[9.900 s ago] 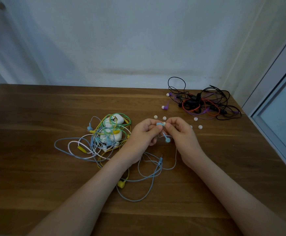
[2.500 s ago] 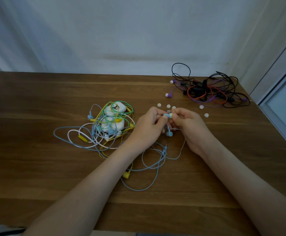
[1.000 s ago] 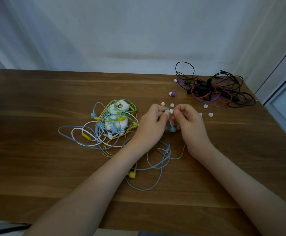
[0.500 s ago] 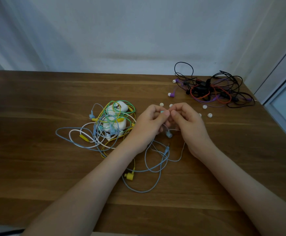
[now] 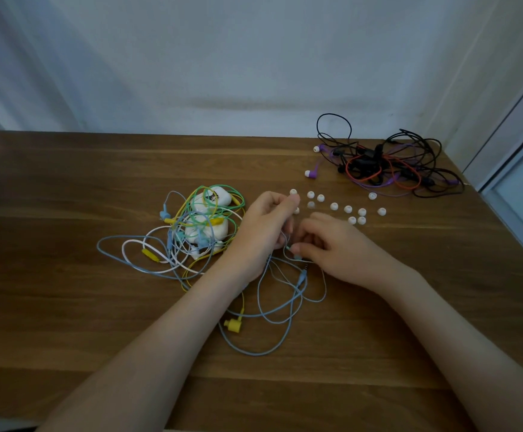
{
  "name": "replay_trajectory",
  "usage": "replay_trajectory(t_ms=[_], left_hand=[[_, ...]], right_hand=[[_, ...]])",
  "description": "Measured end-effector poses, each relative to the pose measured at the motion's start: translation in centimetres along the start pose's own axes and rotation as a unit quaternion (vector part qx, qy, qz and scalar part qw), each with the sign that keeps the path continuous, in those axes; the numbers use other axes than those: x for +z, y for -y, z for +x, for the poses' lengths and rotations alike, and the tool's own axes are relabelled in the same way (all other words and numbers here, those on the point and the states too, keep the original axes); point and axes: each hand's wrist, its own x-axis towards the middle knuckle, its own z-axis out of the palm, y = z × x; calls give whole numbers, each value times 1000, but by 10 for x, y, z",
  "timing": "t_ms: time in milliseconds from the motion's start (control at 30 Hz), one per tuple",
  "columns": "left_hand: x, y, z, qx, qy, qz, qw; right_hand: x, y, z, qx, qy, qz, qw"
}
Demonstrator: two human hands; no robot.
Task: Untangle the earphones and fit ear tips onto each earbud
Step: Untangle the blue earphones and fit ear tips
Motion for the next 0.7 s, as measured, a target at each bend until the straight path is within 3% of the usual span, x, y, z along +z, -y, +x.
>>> replay_trajectory(t_ms=[200, 433, 700], left_hand=[[0, 1, 2, 3, -22, -11, 1000], [1, 3, 3, 11, 2, 21, 1000], [-2, 7, 7, 3, 57, 119, 991]], right_hand=[[-8, -6, -3, 44, -32, 20, 998], [-7, -6, 0, 25, -198, 114, 973], [-7, -8, 6, -17, -189, 131, 973]])
